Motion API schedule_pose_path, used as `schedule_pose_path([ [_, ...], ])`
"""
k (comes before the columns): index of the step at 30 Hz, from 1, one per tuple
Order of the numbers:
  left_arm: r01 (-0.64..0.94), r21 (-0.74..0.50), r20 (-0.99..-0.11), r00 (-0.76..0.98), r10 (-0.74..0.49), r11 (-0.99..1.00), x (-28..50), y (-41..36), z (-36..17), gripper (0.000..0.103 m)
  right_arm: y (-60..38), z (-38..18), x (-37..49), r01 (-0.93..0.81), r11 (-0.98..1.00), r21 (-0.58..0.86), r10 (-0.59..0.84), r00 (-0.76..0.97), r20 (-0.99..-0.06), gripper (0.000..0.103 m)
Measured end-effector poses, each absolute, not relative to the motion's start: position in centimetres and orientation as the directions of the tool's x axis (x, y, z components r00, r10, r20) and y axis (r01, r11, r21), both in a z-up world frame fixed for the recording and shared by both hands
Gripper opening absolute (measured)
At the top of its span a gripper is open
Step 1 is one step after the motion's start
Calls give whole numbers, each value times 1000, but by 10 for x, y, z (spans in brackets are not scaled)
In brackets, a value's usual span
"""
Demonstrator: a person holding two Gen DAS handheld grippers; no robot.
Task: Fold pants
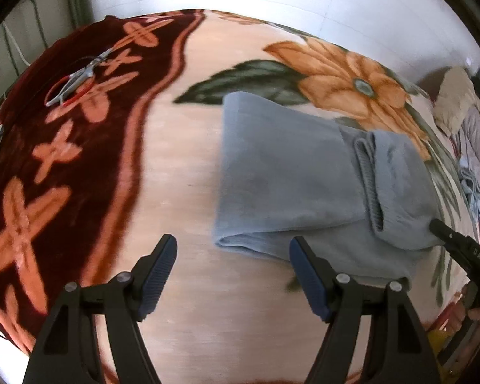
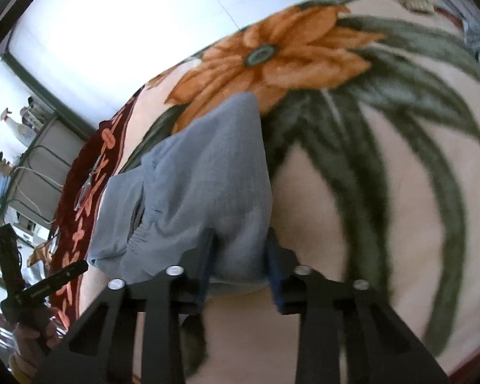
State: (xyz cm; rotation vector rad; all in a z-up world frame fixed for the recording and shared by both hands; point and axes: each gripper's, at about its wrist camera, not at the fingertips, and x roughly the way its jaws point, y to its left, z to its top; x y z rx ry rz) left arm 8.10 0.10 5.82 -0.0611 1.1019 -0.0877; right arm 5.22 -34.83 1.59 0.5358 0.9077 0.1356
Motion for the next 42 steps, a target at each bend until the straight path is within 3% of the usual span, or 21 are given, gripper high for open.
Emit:
schedule_pose_path([
  [5,28,-111,-881,460,-111,993,79,15,63,77,-329,60,51,48,899,435,293,674,-679,18],
  [15,4,-138,-875,468,-124,990,83,47,70,76,-201,127,78,-248,954,170,297,684,-666,16],
  [27,-18,-125,-878,468,-102,992,85,90,66,76,-70,73,118,-447,886,126,379,538,-753,16],
  [31,-25,-132,-880,463,-105,991,87,98,63,76,-55,50,119,-485,845,226,459,440,-772,16],
  [34,-20,-138,-878,465,-113,990,89,99,65,76,-59,56,107,-496,836,236,478,444,-758,20],
  [38,-5,-165,-868,476,-143,986,96,95,73,76,-87,78,86,-474,847,241,480,488,-729,33],
  [42,21,-218,-852,484,-201,976,106,81,84,76,-124,88,79,-396,887,236,431,531,-729,37],
])
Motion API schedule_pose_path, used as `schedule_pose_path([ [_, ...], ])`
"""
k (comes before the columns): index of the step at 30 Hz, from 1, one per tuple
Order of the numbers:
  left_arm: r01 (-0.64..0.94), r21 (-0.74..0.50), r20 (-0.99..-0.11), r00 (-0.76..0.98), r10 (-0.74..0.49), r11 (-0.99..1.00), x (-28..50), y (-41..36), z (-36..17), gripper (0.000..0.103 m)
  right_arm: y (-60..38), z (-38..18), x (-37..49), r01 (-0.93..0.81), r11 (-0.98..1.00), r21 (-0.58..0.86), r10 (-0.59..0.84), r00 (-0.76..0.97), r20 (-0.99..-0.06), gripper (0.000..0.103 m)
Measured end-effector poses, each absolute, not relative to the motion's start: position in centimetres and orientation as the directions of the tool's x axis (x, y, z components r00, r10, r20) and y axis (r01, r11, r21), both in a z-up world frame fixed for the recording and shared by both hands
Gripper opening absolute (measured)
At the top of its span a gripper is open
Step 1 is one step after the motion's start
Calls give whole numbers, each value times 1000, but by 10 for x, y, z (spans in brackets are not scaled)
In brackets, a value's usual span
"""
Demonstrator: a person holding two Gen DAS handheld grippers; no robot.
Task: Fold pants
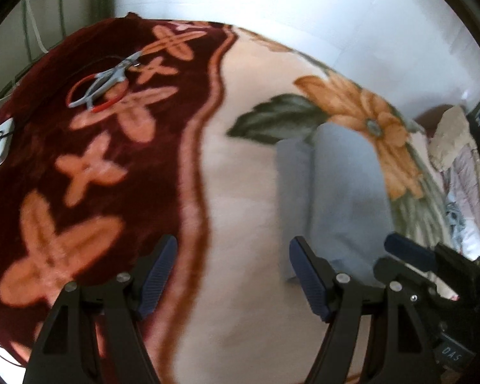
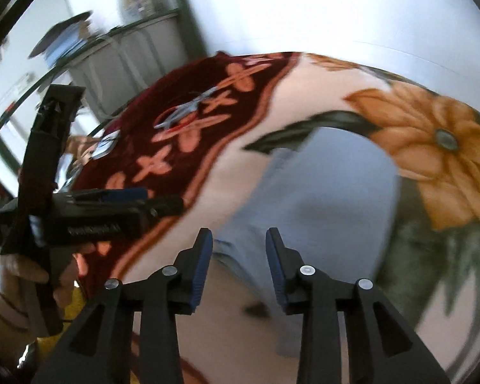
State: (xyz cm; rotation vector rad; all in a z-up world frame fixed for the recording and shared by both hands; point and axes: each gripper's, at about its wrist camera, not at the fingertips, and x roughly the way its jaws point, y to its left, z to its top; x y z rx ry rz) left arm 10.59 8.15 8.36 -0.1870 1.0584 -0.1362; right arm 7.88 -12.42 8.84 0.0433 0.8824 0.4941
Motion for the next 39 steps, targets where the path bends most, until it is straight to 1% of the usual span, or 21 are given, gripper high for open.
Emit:
schedule_pose_path([
  [5,86,-273,-831,481,-280,958,122,50,89,76,-162,78,77,-292,935,200,335,555,-761,38],
  [11,172,-283,-826,457,-331,944,147,10,79,76,-188,58,74,-221,944,247,330,547,-770,38],
  [14,201,-281,-833,434,-343,938,159,-5,67,69,-194,51,72,-209,944,254,328,544,-772,38],
  [15,204,-281,-836,428,-343,938,162,-7,64,69,-198,49,72,-203,945,258,328,544,-773,38],
  [16,200,-277,-843,418,-338,940,165,-10,58,67,-199,48,72,-199,945,261,328,544,-772,38],
  [17,198,-281,-845,413,-340,939,166,-11,55,54,-202,46,72,-194,944,266,330,545,-771,38],
  [18,200,-292,-843,408,-350,935,166,-12,53,30,-203,45,71,-191,944,270,331,546,-770,39],
  [19,198,-302,-837,413,-358,933,165,-12,52,22,-205,44,71,-187,944,273,331,547,-769,39],
  [21,196,-309,-817,446,-366,930,158,-10,56,15,-208,43,72,-180,944,278,331,549,-768,39],
  [25,190,-300,-770,531,-355,935,136,-3,75,14,-207,43,76,-180,945,274,328,553,-766,39],
  [27,165,-299,-765,547,-339,940,129,0,75,14,-206,43,79,-183,944,274,329,555,-764,38],
  [31,98,-228,-790,563,-243,969,122,8,56,16,-199,43,84,-199,940,278,342,557,-757,38],
  [34,61,-232,-812,537,-228,971,122,16,38,29,-190,40,91,-219,938,270,348,550,-760,39],
  [36,38,-232,-813,541,-215,972,122,20,36,48,-185,32,98,-230,936,266,350,534,-770,39],
  [37,26,-232,-816,539,-209,972,123,24,35,51,-183,29,101,-229,936,267,350,526,-775,40],
  [39,23,-247,-819,529,-221,969,123,28,34,54,-184,22,105,-221,934,282,357,515,-779,47],
])
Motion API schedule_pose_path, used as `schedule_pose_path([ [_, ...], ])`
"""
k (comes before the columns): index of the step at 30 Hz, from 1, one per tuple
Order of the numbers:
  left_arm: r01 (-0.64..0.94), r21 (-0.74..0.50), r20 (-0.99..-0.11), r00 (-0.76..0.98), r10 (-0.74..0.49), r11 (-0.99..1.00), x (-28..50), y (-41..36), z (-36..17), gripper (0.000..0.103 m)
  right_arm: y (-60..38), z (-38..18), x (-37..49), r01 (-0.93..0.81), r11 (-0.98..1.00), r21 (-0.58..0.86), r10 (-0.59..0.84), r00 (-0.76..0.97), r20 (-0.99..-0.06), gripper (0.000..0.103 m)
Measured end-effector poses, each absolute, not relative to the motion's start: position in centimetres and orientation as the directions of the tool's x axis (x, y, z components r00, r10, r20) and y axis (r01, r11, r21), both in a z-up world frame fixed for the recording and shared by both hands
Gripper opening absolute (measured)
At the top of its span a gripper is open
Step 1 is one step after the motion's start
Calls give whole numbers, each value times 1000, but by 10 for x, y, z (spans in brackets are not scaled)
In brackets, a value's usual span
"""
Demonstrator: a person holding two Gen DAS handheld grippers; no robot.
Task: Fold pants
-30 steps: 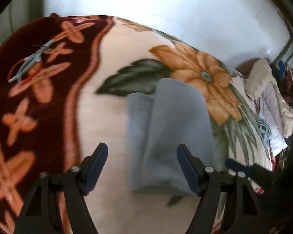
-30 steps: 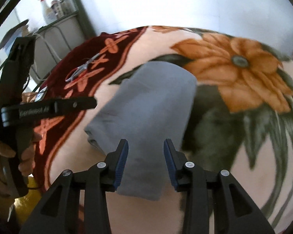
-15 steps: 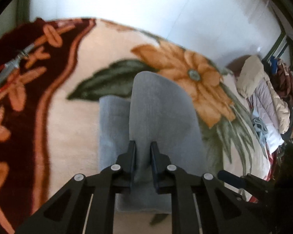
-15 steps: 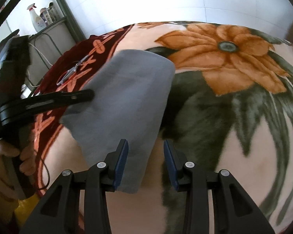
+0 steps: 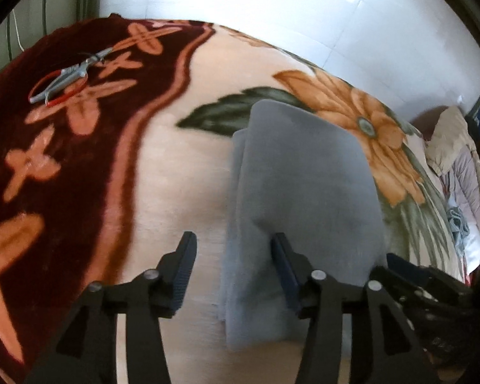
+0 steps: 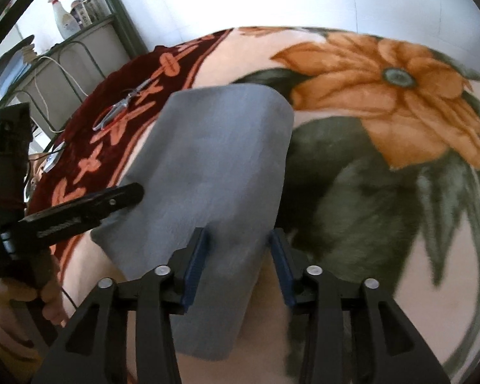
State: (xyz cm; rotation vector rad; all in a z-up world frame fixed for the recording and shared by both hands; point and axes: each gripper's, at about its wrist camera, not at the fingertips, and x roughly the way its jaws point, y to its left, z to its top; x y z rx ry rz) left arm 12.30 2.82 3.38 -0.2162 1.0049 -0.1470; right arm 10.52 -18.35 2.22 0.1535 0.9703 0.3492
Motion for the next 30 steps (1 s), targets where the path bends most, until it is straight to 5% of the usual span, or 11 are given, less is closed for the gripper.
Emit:
schedule_pose_path([
  [7,29,-357,-819,471,-328,934,130,36,29,54,-200,16,108,-165,881,443,462,498,-734,52],
  [12,62,-384,-817,442,-370,921,128,29,26,36,-194,-2,113,-150,855,496,504,460,-731,52],
  [17,100,-363,-814,450,-368,926,126,23,37,20,-199,8,109,-153,838,524,526,485,-699,31],
  [30,220,-327,-776,493,-394,919,48,1,86,20,-207,64,25,-203,887,415,453,553,-699,30],
])
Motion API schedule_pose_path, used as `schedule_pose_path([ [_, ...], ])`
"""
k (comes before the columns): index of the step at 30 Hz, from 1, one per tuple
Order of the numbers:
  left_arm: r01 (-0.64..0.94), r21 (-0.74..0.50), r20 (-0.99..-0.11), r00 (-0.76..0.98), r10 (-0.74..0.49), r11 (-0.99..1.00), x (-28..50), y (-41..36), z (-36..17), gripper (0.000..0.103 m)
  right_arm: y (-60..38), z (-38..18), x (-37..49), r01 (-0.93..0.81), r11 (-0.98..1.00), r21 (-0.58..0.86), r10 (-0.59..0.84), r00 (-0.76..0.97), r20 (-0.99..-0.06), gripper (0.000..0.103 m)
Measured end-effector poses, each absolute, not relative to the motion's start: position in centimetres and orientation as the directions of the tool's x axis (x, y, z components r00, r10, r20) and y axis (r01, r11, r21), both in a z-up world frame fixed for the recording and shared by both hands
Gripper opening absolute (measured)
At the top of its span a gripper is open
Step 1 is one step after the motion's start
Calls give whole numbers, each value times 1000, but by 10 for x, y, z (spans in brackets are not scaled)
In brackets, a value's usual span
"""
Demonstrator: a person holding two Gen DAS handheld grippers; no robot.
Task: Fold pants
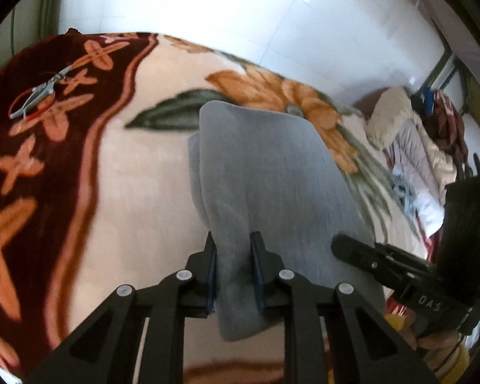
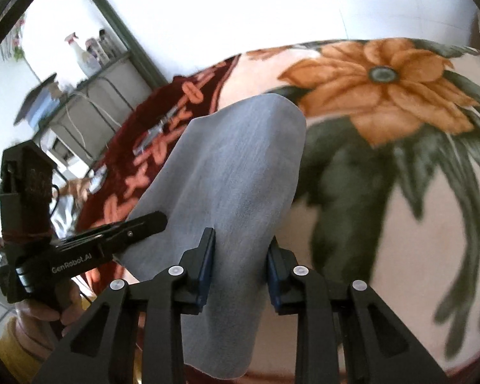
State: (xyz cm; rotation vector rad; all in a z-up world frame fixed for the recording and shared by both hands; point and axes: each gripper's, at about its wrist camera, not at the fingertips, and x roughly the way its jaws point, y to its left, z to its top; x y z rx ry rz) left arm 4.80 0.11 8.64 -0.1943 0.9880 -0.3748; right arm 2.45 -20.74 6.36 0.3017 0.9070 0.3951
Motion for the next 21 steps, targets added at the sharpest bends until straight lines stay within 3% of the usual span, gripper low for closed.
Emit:
schedule_pose_path([
  [4,185,-280,-837,434,-334,942,35,-8,52,21,-205,31,19,-166,900,402,429,488,-760,31],
  [7,168,-257,-855,419,-306,952,30,-11,35,30,-202,10,17,-147,923,356,382,465,-799,39],
  [8,165,-242,-855,431,-290,956,28,-12,34,37,-204,8,15,-141,925,353,376,470,-799,42],
  [10,162,-195,-859,448,-248,967,26,-13,36,44,-208,11,13,-120,924,362,373,480,-794,46],
  [17,143,-160,-862,462,-209,977,10,-13,50,45,-205,39,-7,-131,945,299,321,543,-776,47],
  [21,137,-150,-862,468,-197,979,0,-15,59,57,-203,51,-25,-133,949,286,310,568,-762,47],
])
